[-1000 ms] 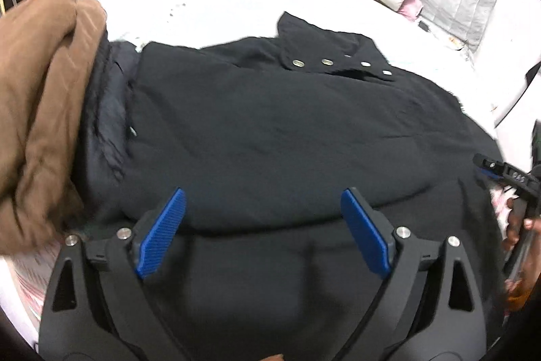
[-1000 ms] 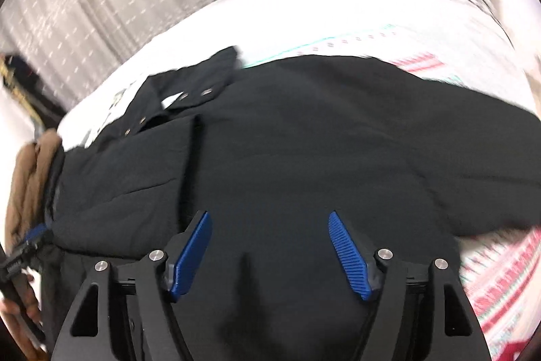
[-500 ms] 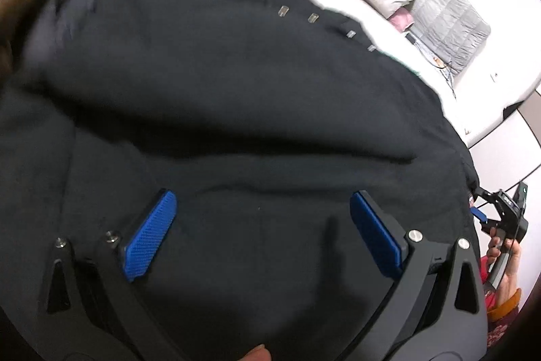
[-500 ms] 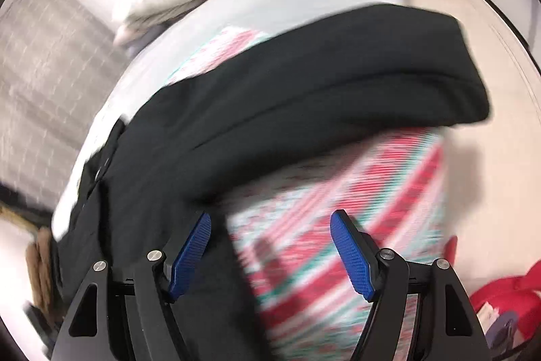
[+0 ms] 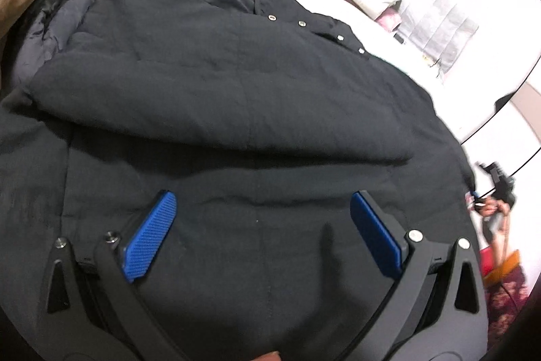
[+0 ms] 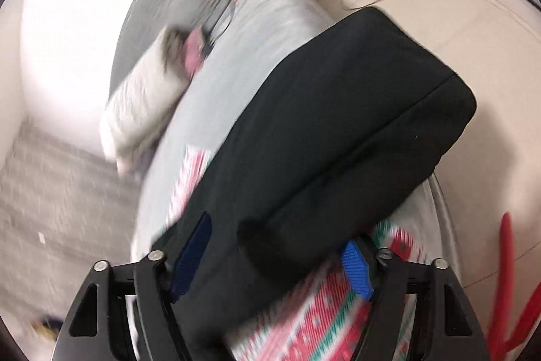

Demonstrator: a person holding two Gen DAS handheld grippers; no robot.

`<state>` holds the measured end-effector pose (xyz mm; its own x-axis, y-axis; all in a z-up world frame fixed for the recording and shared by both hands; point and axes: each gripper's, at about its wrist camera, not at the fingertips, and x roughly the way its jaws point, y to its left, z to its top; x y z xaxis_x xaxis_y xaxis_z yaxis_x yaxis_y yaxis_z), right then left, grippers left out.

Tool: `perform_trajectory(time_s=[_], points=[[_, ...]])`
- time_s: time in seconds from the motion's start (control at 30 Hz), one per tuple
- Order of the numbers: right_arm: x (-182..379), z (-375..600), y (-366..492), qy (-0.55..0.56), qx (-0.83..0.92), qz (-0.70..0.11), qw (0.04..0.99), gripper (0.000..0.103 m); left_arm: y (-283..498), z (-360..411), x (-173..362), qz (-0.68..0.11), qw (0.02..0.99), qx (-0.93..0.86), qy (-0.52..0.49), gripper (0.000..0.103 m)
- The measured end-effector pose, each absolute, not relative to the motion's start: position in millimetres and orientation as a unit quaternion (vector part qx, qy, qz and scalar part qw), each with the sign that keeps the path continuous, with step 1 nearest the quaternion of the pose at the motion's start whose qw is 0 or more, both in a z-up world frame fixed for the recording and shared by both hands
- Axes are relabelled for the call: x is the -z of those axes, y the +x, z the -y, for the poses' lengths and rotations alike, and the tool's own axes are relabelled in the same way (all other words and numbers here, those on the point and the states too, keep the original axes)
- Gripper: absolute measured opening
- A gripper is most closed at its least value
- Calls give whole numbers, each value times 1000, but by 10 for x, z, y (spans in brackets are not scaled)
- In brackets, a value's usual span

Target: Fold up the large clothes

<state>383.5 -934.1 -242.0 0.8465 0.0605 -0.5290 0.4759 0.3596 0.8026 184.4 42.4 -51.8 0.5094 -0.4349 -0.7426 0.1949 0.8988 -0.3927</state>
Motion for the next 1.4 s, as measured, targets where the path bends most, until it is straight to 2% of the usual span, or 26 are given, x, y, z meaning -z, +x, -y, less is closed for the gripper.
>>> perform_trajectory(time_s=[0.07,0.13,0.33,0.53,0.7,0.87,0.97,1.1,1.13,1.17,1.27,1.4], points=[[2404,9362,3916,540,156,-256,786,21,1862,-481,466,-460,855,188,-146,102],[2277,9321,3969,522,161,-255,798,15,1859,-543,393,-456,856,189,-156,102],[1458,8888,3966,396,155,-227,876,11,1811,-617,174,-437,863,195,-161,102],[637,7609,4255,211,68,-235,946,11,1801,-631,125,-431,864,201,-166,102],[580,6251,4541,36,-36,-287,957,12,1792,-621,162,-436,862,202,-162,102],[1205,5380,4701,-56,-100,-380,918,19,1783,-589,171,-439,864,200,-147,102],[1653,5238,4778,-48,-114,-449,885,33,1787,-567,178,-440,865,197,-137,102],[1677,5334,4639,-12,-117,-437,892,41,1802,-489,166,-444,864,203,-127,102],[1643,5389,4589,5,-124,-440,889,48,1801,-468,151,-446,860,210,-131,102],[1603,5459,4513,31,-147,-442,884,59,1801,-447,126,-447,856,221,-135,102],[1488,5796,4218,108,-206,-411,881,71,1814,-372,37,-446,852,238,-139,102],[1445,6091,4139,177,-205,-379,885,73,2044,-115,-34,-463,846,236,-121,102]])
